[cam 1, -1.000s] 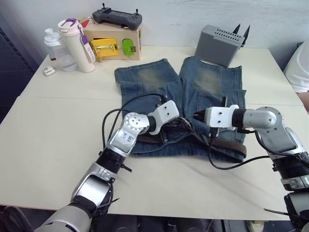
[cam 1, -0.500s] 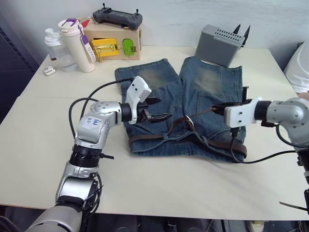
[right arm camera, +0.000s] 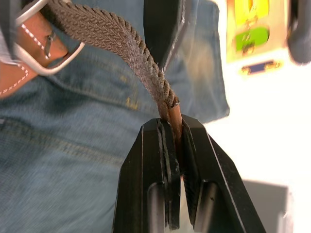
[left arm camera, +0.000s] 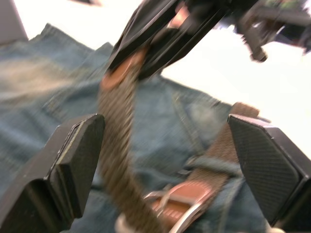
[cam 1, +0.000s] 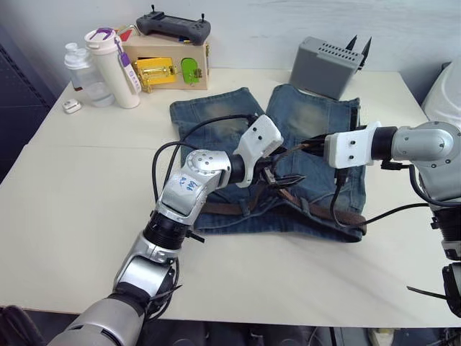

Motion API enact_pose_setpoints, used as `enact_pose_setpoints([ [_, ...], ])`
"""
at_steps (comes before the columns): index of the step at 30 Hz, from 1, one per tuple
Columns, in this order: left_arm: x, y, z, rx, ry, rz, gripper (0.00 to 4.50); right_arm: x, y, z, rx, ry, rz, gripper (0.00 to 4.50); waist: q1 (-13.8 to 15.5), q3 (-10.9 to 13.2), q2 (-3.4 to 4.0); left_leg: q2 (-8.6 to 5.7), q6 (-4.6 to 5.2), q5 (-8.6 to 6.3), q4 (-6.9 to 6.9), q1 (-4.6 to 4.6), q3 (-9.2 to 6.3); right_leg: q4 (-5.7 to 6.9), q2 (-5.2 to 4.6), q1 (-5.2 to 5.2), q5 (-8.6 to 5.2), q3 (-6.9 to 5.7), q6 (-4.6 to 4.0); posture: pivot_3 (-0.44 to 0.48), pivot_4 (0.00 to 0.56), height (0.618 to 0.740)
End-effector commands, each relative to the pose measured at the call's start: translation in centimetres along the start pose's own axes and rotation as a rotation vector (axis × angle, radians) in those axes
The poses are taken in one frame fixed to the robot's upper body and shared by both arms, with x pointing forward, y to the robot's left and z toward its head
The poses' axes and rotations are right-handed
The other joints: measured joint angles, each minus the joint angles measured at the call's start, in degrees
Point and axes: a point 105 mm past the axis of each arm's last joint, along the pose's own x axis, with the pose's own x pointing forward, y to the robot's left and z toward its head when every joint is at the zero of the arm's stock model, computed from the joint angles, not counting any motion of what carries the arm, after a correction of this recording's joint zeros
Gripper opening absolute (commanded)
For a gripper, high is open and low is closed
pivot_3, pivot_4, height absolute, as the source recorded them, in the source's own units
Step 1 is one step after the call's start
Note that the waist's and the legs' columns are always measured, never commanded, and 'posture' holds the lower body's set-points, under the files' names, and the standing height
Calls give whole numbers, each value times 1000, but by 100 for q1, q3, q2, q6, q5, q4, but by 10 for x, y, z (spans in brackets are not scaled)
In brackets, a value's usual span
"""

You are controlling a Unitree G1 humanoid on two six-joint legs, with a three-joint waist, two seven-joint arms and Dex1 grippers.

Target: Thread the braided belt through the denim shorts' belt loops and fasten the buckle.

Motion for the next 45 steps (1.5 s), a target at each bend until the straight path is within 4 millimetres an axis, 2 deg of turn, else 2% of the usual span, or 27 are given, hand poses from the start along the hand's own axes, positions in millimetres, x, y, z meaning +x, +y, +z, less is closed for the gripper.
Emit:
enact_pose_setpoints([
  [1,6,2,13,53,-27,31,3911,-8,-11,12,-19,-26,-48,0,3,0,0,0,0,0,-1,0,0,-1,0,0,0,0,0,0,150,735],
  [2,6,4,13,44,-29,41,3679,-8,-10,11,-18,-23,-48,0,4,0,0,0,0,0,-4,-1,0,-2,0,0,0,0,0,0,150,735],
  [4,6,6,13,35,-32,46,2602,-10,-10,10,-12,-18,-51,0,0,0,0,0,0,0,-5,0,0,-4,0,0,0,0,0,0,150,735],
  [5,6,6,13,33,-32,45,2337,-10,-10,10,-8,-17,-53,0,2,0,0,0,0,0,-5,0,0,-4,0,0,0,0,0,0,150,735],
  [6,6,5,12,30,-34,41,1801,-10,-9,10,-6,-16,-54,0,4,0,0,0,0,0,-4,0,0,-3,0,0,0,0,0,0,150,735],
  [10,7,2,11,16,-37,18,206,-10,-6,6,23,-1,-60,0,8,0,0,0,0,0,-3,0,0,-3,0,0,0,0,0,0,150,735],
  [11,7,1,11,15,-37,15,20,-10,-6,5,45,2,-65,0,8,0,0,0,0,0,-3,0,0,-3,-1,0,0,0,0,0,150,735],
  [13,7,1,12,14,-40,13,20,-11,-9,5,83,-1,-102,0,7,0,0,0,0,0,-3,0,0,-3,-1,0,0,0,0,0,150,735],
  [14,7,1,14,1,-52,14,0,-12,-11,5,113,-7,-126,696,5,0,0,0,0,0,-3,0,0,-3,-1,0,0,0,0,0,150,735],
  [16,4,2,19,-56,-78,13,0,-16,-8,5,193,-12,-123,1316,8,0,0,0,0,0,-4,0,0,-2,0,0,0,0,0,0,150,735],
  [18,1,4,20,-131,-101,17,0,-23,-2,1,279,-3,-122,2226,14,0,0,0,0,0,-5,-1,0,-3,-1,0,0,-1,0,0,150,735],
  [20,-4,9,21,-255,-131,28,0,-30,8,-4,438,-5,-122,3284,24,0,0,0,0,0,-4,-2,0,-4,-1,1,0,-1,0,0,150,735],
  [21,-7,12,22,-318,-150,31,0,-32,13,-5,554,-21,-124,3570,32,0,0,0,0,0,-4,-2,-2,-4,-1,2,0,-2,0,0,150,735],
  [22,-10,14,24,-390,-173,32,0,-32,19,-4,682,-55,-122,4239,31,0,0,0,0,0,-3,-3,-3,-4,-2,3,0,-2,0,0,150,735],
  [23,-14,15,27,-453,-198,26,0,-32,25,-5,757,-71,-128,4453,30,0,0,0,1,0,0,-3,-3,-2,-3,3,0,-2,0,0,150,735],
  [25,-21,13,33,-546,-238,-1,0,-28,35,-6,904,-120,-149,4453,30,0,0,0,1,0,1,-3,-3,0,-3,4,0,-2,0,0,150,735],
  [26,-24,12,36,-590,-257,-19,0,-24,41,-6,968,-142,-150,4263,29,0,0,1,1,-1,3,-4,-4,2,-4,3,0,-3,0,0,150,735],
  [27,-27,11,37,-628,-269,-37,0,-19,48,-4,1027,-165,-143,3813,20,0,0,1,1,0,2,-3,-6,2,-4,4,0,-3,0,0,150,735],
  [28,-29,10,36,-667,-278,-45,0,-11,53,-2,1094,-200,-153,3591,9,0,0,1,1,-1,2,-3,-5,3,-3,3,0,-2,0,0,150,735],
  [31,-34,10,30,-762,-282,-48,0,8,59,11,1233,-310,-156,2197,-6,0,0,2,0,0,-6,0,-5,1,0,3,0,-2,0,0,150,735],
  [36,-32,3,22,-821,-232,-41,0,25,63,26,1336,-390,-132,52,3,-1,1,-1,-8,5,-15,0,-5,3,0,-4,0,0,0,0,150,735],
  [41,-28,2,15,-833,-205,-8,0,36,70,38,1370,-427,-75,12,11,-1,1,-2,-8,4,-16,0,-5,0,0,-3,0,0,0,0,150,735],
  [45,-30,8,15,-875,-245,28,0,53,97,46,1357,-368,48,12,-1,-1,0,-4,-8,4,-17,0,-5,-1,0,-2,0,0,0,0,150,735],
])
